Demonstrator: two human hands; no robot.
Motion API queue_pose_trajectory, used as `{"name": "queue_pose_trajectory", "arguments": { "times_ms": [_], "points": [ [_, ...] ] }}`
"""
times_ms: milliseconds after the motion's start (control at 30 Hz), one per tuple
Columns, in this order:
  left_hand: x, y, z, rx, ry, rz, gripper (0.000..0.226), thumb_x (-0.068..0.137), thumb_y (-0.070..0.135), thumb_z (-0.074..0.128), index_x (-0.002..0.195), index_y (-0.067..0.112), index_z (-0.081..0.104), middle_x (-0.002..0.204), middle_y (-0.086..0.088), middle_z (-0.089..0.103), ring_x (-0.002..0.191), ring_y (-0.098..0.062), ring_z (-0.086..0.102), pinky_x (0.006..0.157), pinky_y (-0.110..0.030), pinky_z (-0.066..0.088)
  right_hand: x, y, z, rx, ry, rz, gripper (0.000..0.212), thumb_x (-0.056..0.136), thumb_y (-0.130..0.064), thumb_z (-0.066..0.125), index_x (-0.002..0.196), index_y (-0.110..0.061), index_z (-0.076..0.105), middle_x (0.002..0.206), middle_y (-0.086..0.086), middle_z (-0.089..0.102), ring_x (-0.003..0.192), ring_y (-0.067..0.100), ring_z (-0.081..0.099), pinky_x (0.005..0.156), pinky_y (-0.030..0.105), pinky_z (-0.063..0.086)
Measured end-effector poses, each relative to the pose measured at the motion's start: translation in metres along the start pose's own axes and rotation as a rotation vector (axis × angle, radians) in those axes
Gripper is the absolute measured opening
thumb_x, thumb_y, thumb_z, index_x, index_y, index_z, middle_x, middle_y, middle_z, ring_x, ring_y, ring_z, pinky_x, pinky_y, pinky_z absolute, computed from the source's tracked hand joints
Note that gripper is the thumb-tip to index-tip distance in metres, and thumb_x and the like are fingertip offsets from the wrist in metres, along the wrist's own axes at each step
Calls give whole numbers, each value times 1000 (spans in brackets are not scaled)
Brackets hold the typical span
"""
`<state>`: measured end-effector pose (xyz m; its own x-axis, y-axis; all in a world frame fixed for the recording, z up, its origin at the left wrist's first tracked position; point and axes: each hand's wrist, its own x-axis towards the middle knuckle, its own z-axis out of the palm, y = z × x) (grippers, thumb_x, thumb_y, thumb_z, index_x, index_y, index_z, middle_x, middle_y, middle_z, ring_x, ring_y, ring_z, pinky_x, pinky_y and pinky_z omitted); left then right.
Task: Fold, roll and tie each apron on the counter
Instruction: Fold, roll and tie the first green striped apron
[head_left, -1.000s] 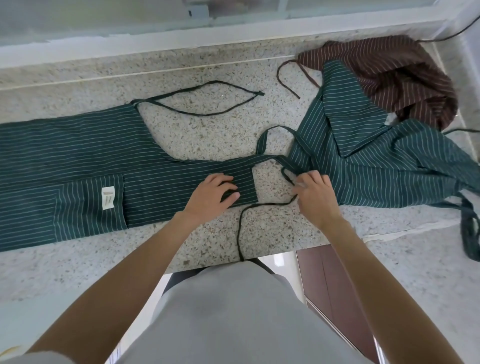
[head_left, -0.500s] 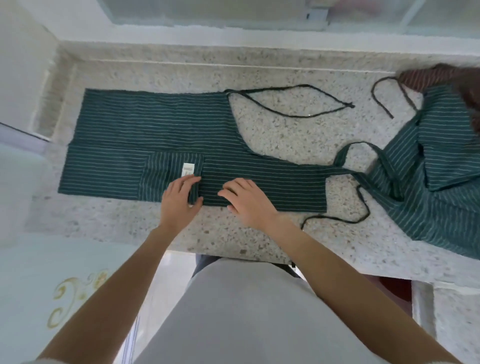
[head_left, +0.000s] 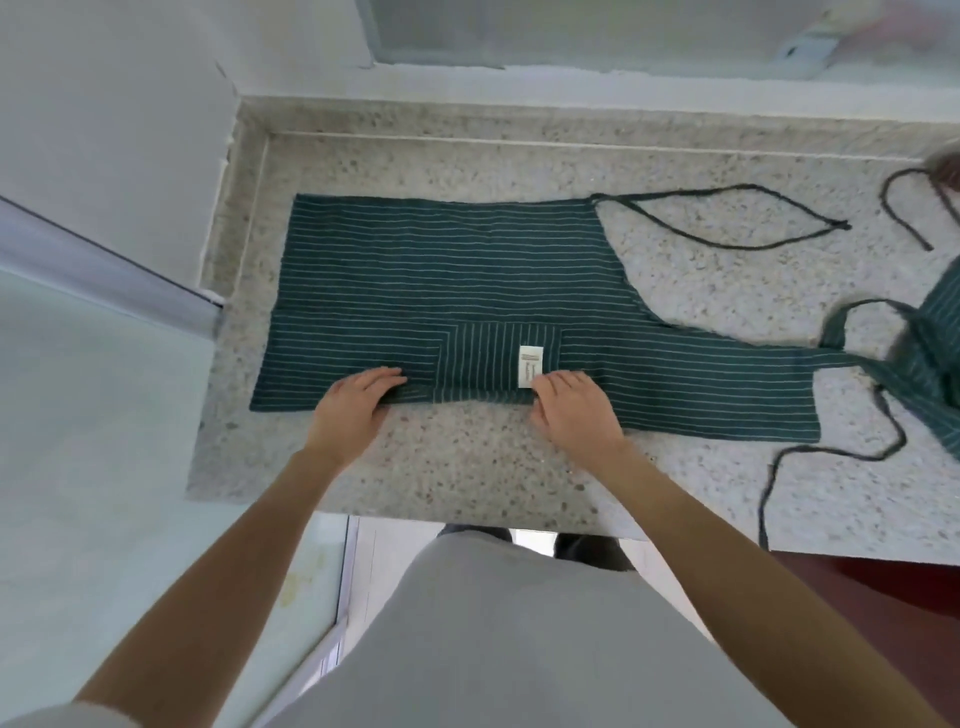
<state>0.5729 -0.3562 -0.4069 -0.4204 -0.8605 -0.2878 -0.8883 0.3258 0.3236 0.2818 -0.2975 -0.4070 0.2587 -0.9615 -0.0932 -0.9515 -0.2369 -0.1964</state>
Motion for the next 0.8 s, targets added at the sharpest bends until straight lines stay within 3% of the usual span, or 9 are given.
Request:
{"name": "queue_pose_trajectory", "arguments": {
  "times_ms": [67, 100, 167, 233, 300, 400, 533, 700, 800],
  "points": [
    [1, -10, -14, -55, 17, 6, 32, 96, 15, 47, 126, 23, 56, 114, -2, 66, 96, -23, 64, 78, -35, 49, -6, -2, 0, 101, -7, 70, 8, 88, -11, 56, 92, -5, 61, 75, 8, 66, 67, 25, 62, 65, 32, 46],
    [0, -16, -22, -62, -6, 26, 30, 97, 16, 45, 124, 23, 57, 98, -3, 70, 77, -22, 64, 64, -31, 45, -11, -5, -1, 121, -12, 105, 8, 91, -12, 53, 92, -6, 59, 72, 8, 65, 62, 25, 60, 59, 31, 43],
    [-4, -20, -36, -34, -48, 101, 27, 97, 20, 45, 122, 24, 55, 75, -3, 68, 57, -19, 56, 53, -30, 39, -22, -5, -8, 104, 13, 148, 17, 96, -20, 45, 91, -9, 57, 64, 4, 63, 48, 21, 56, 46, 26, 33],
    [-7, -25, -51, -40, -32, 151, 21, 96, 23, 49, 117, 22, 52, 70, 0, 67, 51, -16, 53, 50, -30, 42, -24, -5, -25, 57, 61, 138, 30, 96, -30, 34, 91, -12, 56, 60, -1, 62, 38, 16, 50, 38, 22, 25],
    [-3, -29, -64, -42, 42, 205, 16, 94, 25, 54, 108, 26, 47, 68, 3, 66, 47, -14, 54, 44, -28, 42, -15, 3, -48, 51, 97, 98, 33, 95, -35, 35, 91, -12, 58, 65, -2, 64, 36, 16, 50, 36, 19, 22],
    [23, -36, -86, 17, 201, 245, 14, 95, 37, 48, 100, 25, 52, 55, 4, 58, 39, -13, 46, 37, -25, 35, 17, 21, -80, 68, 85, 58, 26, 95, -31, 48, 107, -11, 60, 90, 4, 69, 51, 21, 60, 42, 22, 33],
    [69, -44, -102, 80, 197, 108, 23, 96, 34, 47, 104, 19, 62, 67, -3, 64, 52, -20, 54, 47, -27, 38, 75, 48, -101, 112, 46, 133, 24, 95, -20, 51, 115, -8, 59, 111, 11, 60, 80, 31, 63, 64, 36, 49],
    [116, -58, -92, 129, 154, -59, 28, 99, 33, 42, 116, 22, 60, 93, -8, 69, 79, -26, 64, 59, -31, 45, 134, 65, -87, 60, -17, 266, 21, 96, -21, 49, 109, -7, 60, 106, 12, 60, 96, 32, 57, 79, 40, 47],
    [133, -68, -81, 103, 167, -103, 26, 97, 32, 44, 112, 22, 62, 95, -9, 66, 83, -25, 62, 64, -35, 51, 156, 70, -72, -17, -131, 289, 23, 98, -23, 44, 112, -9, 57, 110, 11, 60, 100, 30, 54, 86, 39, 40]
  ]
}}
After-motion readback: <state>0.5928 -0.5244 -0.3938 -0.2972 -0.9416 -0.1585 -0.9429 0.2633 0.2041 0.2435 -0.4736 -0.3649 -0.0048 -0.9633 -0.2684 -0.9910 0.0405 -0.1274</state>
